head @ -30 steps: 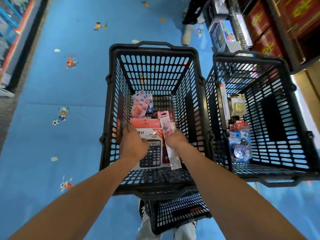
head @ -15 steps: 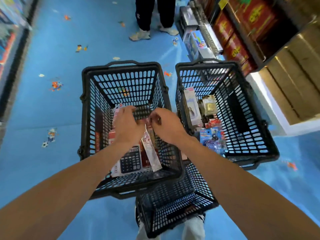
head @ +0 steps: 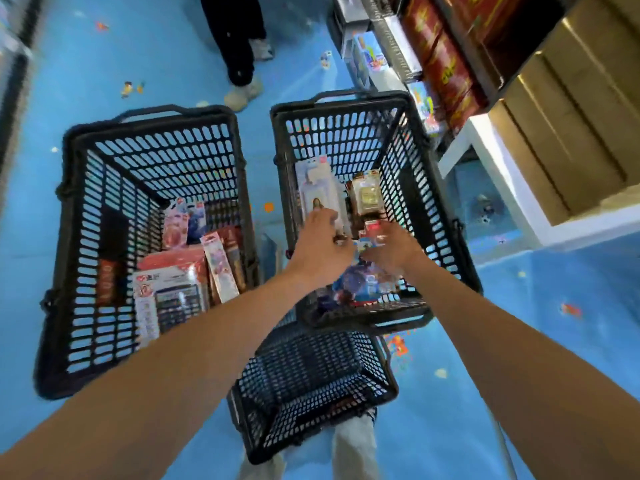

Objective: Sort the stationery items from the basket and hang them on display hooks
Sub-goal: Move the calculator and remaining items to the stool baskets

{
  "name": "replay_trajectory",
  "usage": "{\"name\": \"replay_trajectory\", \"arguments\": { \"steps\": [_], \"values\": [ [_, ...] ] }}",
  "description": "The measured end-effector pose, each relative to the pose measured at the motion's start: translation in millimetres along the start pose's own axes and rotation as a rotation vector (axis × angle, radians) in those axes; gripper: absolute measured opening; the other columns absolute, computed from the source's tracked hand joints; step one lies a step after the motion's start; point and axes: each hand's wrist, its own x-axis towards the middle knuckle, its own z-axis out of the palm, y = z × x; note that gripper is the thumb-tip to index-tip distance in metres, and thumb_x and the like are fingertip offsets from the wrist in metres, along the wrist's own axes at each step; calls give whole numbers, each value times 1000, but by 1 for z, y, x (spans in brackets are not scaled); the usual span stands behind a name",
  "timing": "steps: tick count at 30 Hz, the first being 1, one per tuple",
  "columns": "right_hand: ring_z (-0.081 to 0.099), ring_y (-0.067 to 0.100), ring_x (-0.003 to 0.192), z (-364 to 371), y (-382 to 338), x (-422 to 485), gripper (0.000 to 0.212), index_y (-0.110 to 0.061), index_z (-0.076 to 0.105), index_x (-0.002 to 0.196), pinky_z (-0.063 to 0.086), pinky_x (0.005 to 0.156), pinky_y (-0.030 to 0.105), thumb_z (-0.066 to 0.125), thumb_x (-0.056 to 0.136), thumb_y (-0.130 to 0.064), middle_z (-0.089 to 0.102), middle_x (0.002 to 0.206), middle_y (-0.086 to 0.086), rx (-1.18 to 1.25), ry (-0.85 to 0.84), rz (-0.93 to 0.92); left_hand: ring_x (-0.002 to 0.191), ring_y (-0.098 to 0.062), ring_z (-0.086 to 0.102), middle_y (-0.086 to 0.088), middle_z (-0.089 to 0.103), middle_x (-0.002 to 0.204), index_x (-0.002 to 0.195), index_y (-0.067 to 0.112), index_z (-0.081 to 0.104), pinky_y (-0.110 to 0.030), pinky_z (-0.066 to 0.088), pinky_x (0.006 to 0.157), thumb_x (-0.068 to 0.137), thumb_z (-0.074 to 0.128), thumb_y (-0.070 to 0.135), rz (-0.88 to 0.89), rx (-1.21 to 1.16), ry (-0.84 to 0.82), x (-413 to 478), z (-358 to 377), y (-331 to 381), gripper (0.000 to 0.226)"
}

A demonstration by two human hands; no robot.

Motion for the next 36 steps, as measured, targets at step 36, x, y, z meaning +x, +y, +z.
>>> {"name": "replay_trajectory", "arguments": {
  "steps": [36],
  "values": [
    [71,28,93,44,59,69,15,-18,65,90,60,89,49,69,75,-16,73,99,10,312,-310,237,72,-28,58,-21,58,87,112,-9,62,-35,41,62,86,44,-10,-889,-397,-40,60,106,-45,31]
  ]
}}
